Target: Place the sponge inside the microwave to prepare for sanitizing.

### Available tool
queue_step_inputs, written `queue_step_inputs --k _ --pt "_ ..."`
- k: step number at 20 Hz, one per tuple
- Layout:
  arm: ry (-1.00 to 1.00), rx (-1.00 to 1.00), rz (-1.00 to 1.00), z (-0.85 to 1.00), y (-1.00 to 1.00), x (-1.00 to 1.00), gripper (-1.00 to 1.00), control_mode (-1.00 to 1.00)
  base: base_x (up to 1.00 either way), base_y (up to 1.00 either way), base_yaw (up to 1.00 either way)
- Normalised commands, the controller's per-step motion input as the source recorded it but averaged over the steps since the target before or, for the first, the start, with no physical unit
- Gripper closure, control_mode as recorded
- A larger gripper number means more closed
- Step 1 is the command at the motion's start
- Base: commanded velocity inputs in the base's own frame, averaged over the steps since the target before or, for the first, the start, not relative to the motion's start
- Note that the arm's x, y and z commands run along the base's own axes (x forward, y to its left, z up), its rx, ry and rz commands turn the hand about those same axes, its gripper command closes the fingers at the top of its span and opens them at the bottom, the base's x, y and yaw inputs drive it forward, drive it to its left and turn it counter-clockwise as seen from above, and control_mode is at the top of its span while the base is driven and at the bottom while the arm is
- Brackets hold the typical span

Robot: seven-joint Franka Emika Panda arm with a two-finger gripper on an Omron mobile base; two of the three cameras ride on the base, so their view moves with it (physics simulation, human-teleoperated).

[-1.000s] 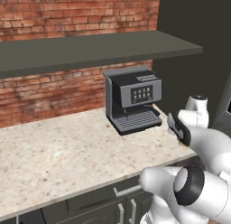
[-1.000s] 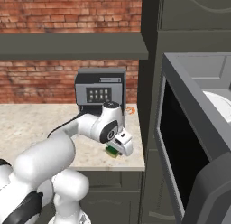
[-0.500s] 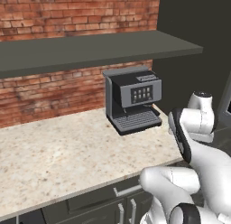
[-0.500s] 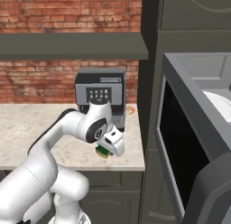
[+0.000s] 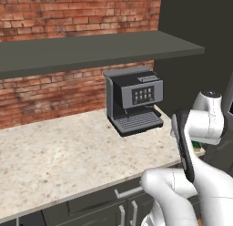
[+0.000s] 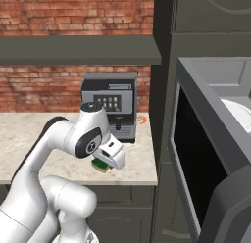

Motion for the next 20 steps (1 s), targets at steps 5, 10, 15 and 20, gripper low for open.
queue_step_inputs --k 5,10,15,20 --pt "-0.11 0.0 0.06 0.38 0.18 -0.33 1.0 -1.0 0.0 0.0 0.0" --pt "-0.15 0.0 0.01 0.3 0.18 -0.29 1.0 -1.0 0.0 0.0 0.0" --pt "-0.09 0.0 0.01 0.14 0.13 -0.18 1.0 -1.0 0.0 0.0 0.0" --pt "0.0 0.0 0.0 -0.01 0.0 0.0 1.0 -1.0 0.0 0.0 0.0"
